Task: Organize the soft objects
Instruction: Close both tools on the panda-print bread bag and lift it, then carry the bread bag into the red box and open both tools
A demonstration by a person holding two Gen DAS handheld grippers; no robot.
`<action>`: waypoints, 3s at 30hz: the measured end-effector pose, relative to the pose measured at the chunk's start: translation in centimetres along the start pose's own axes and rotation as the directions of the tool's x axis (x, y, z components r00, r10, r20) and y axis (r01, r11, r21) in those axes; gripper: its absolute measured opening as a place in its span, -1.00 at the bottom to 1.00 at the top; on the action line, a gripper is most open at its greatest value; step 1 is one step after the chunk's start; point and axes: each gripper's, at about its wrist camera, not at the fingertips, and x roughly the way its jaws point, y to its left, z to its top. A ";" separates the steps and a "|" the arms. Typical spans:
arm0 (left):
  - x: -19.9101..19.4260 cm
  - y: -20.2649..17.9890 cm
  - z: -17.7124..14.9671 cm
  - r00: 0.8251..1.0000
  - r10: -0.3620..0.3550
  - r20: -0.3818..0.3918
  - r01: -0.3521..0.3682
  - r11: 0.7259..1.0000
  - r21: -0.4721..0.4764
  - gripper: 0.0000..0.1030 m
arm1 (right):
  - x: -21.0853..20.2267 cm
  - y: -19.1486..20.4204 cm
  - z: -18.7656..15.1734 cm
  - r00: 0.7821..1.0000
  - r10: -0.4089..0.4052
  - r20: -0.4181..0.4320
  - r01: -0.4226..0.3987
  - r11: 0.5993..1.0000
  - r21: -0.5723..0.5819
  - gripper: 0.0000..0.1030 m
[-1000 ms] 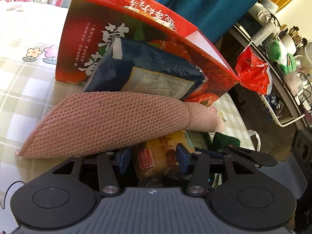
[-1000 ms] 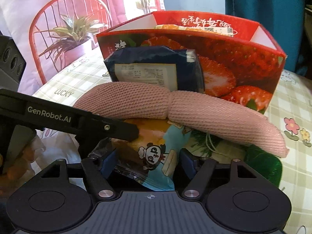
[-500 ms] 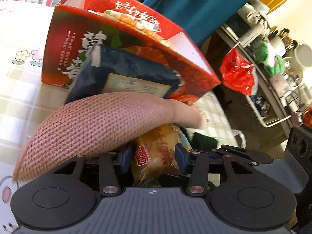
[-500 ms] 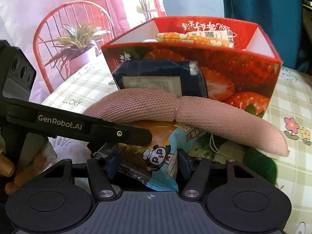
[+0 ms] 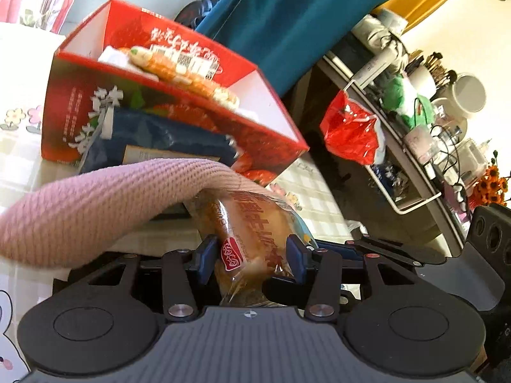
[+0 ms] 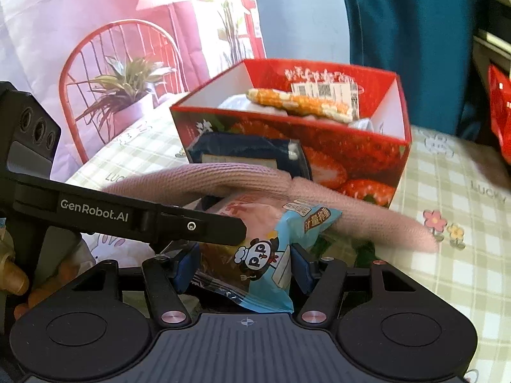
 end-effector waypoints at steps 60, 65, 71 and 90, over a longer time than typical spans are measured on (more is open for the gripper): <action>5.1 2.4 13.6 0.998 -0.019 0.061 0.022 0.999 -0.038 -0.08 | 4.1 -5.7 11.6 0.989 -0.024 0.148 0.030 0.999 -0.036 0.02; 8.1 2.6 15.9 0.999 0.033 -0.007 -0.033 0.999 -0.018 -0.08 | 7.4 -8.0 13.6 0.997 -0.020 0.072 0.020 1.000 -0.010 0.01; 11.6 4.1 16.5 0.994 0.078 -0.082 -0.084 0.994 -0.071 -0.12 | 10.4 -11.0 14.2 0.999 -0.025 -0.019 0.027 0.996 0.089 -0.05; 12.5 2.7 17.0 0.962 0.252 -0.103 -0.247 0.967 0.054 -0.11 | 9.7 -11.2 13.9 0.988 -0.148 -0.037 0.148 0.989 -0.009 -0.17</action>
